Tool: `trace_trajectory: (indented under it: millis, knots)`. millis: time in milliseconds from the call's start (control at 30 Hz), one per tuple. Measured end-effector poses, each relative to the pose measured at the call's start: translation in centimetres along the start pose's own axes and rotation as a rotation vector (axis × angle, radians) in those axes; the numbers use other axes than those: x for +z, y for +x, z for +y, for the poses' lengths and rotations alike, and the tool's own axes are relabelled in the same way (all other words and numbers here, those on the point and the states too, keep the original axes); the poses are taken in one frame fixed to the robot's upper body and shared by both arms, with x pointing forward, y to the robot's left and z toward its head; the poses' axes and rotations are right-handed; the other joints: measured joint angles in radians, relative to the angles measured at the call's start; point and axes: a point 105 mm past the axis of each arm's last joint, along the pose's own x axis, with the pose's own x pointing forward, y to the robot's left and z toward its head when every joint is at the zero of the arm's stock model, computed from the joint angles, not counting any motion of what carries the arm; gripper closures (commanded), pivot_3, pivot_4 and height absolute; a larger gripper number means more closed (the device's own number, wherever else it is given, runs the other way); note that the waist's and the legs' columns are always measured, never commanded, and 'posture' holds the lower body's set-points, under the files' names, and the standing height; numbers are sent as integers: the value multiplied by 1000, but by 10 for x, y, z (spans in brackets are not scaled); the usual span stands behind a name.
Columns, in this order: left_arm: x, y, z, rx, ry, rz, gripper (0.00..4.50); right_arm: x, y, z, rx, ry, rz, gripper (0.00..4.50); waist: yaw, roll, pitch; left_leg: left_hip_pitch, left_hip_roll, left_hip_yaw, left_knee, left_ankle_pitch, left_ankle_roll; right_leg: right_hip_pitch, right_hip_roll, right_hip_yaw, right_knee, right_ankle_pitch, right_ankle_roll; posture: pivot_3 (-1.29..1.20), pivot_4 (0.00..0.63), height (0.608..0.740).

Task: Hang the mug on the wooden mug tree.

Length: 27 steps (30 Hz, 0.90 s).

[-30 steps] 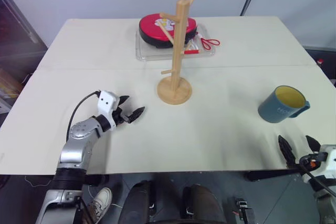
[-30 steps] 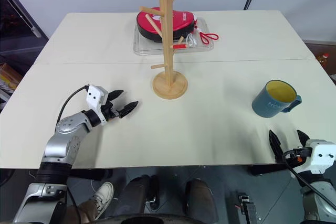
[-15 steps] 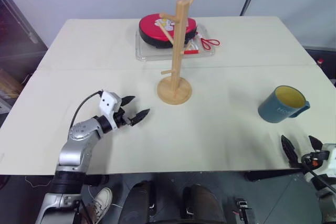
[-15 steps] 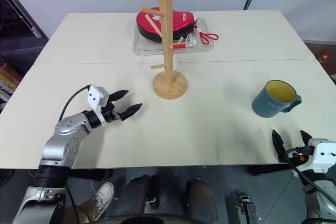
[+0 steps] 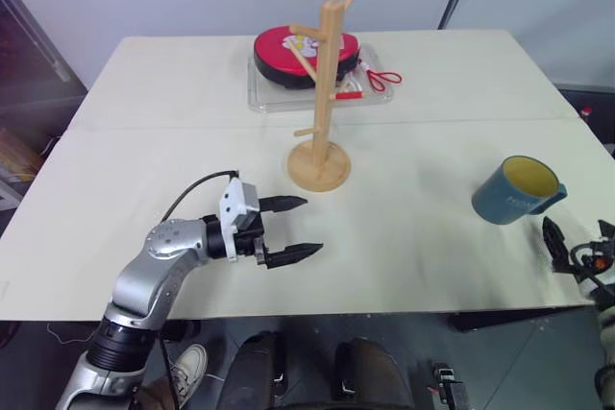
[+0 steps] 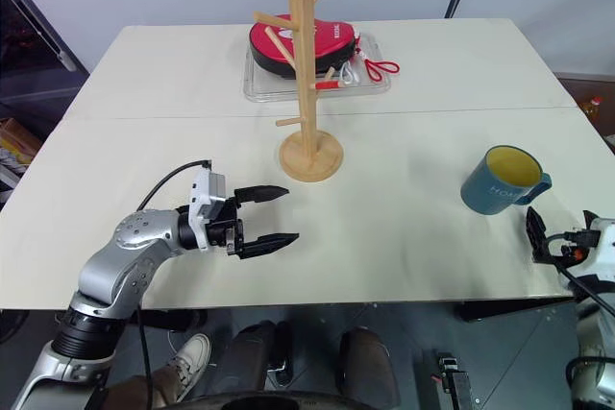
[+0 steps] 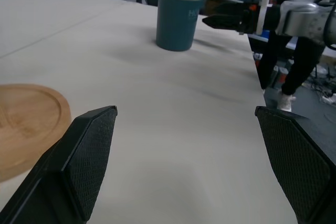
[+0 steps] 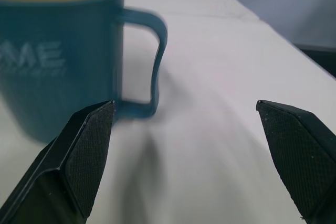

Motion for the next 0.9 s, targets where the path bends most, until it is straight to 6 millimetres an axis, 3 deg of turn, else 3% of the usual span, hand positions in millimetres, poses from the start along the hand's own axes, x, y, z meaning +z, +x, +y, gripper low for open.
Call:
trace_trajectory:
  millis: [900]
  knots:
    - [3, -1, 9, 43, 47, -4, 0, -16, 51, 7, 49, 55, 48, 37, -3, 0, 0, 0, 0, 0, 1, 0, 0, 1, 1, 0, 1, 0, 0, 0, 150, 740]
